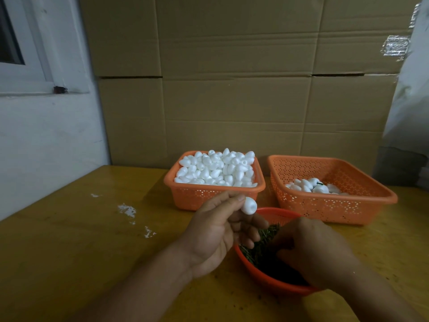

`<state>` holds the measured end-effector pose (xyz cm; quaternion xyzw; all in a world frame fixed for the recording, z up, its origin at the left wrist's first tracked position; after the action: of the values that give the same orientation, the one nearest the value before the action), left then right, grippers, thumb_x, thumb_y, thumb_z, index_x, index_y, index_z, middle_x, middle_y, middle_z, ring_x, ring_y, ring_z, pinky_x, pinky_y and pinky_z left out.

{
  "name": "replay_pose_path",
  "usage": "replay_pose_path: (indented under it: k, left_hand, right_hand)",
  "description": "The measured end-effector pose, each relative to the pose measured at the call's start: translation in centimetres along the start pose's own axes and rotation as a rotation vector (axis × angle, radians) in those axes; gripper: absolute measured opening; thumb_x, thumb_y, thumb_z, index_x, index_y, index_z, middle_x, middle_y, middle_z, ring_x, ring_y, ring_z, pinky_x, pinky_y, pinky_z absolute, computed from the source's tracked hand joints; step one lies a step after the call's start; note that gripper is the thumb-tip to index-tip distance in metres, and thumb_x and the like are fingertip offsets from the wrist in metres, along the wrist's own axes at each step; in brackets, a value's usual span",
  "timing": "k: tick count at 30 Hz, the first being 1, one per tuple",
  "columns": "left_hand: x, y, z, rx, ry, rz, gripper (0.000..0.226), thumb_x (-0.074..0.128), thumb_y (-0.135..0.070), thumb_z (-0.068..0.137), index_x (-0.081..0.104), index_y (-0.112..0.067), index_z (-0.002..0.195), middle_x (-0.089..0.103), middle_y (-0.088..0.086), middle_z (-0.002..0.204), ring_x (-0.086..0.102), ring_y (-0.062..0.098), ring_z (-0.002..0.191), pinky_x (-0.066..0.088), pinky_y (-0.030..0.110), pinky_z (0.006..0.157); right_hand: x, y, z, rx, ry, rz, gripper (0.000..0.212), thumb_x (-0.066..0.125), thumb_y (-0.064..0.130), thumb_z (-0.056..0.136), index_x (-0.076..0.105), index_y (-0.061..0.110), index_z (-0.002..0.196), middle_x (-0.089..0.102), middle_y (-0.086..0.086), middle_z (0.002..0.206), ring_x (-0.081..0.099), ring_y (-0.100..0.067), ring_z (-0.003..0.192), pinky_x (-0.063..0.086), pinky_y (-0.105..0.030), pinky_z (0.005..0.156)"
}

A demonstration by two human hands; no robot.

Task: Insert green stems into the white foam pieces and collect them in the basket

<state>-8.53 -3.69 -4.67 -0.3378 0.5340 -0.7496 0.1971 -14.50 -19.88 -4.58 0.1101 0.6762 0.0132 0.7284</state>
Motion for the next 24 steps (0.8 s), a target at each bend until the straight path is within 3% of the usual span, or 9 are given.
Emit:
replay_pose_path:
  k: [8,15,18,21,24]
  left_hand:
    - [-0.3,0.3,0.1,-0.082,-0.053,-0.047,0.026,0.060,-0.040,0.090,0.068,-0.016,0.084,0.069,0.017,0.078,0.063,0.020,0.058,0.048,0.025,0.049]
    - [-0.4,0.3,0.0,-0.118,-0.066,-0.052,0.027,0.061,-0.042,0.088,0.066,-0.016,0.084,0.068,0.015,0.073,0.060,0.019,0.056,0.045,0.024,0.049]
    - [-0.3,0.3,-0.1,-0.126,-0.067,-0.054,0.026,0.061,-0.042,0.088,0.065,-0.016,0.086,0.068,0.014,0.073,0.060,0.018,0.056,0.045,0.024,0.049]
    - [-0.3,0.2,-0.1,-0.130,-0.075,-0.058,0.027,0.062,-0.042,0.087,0.065,-0.015,0.087,0.068,0.015,0.072,0.060,0.018,0.055,0.045,0.024,0.048]
    - [-0.2,0.3,-0.1,-0.135,-0.078,-0.062,0.027,0.061,-0.041,0.088,0.064,-0.014,0.088,0.068,0.015,0.072,0.059,0.018,0.054,0.045,0.024,0.048]
  right_hand:
    - [-0.4,-0.3,0.0,0.019,-0.063,0.004,0.022,0.065,0.025,0.092,0.073,0.042,0.103,0.071,0.017,0.099,0.066,-0.003,0.085,0.059,-0.026,0.078]
    - [-0.8,-0.1,0.0,-0.013,-0.108,0.054,0.027,0.071,0.022,0.085,0.073,0.040,0.105,0.071,0.016,0.097,0.066,-0.002,0.087,0.059,-0.027,0.077]
    - [-0.8,-0.2,0.0,-0.040,-0.114,0.083,0.028,0.070,0.018,0.084,0.075,0.039,0.102,0.072,0.018,0.097,0.064,0.001,0.085,0.053,-0.016,0.071]
    - [-0.8,-0.3,0.1,-0.068,-0.145,0.150,0.022,0.070,0.018,0.087,0.076,0.035,0.098,0.071,0.019,0.092,0.063,0.004,0.081,0.047,-0.010,0.065]
    - [-1.2,-0.3,0.1,-0.092,-0.256,0.282,0.008,0.072,0.026,0.089,0.074,0.034,0.089,0.067,0.022,0.080,0.062,0.006,0.074,0.048,-0.012,0.063]
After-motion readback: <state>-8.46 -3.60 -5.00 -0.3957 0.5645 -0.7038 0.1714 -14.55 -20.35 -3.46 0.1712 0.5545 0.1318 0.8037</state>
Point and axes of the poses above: each hand's wrist, its own z-axis towards the middle knuckle, its own x-axis out of the palm, y = z × x, the point moved 4 cm from there along z, towards the middle knuckle
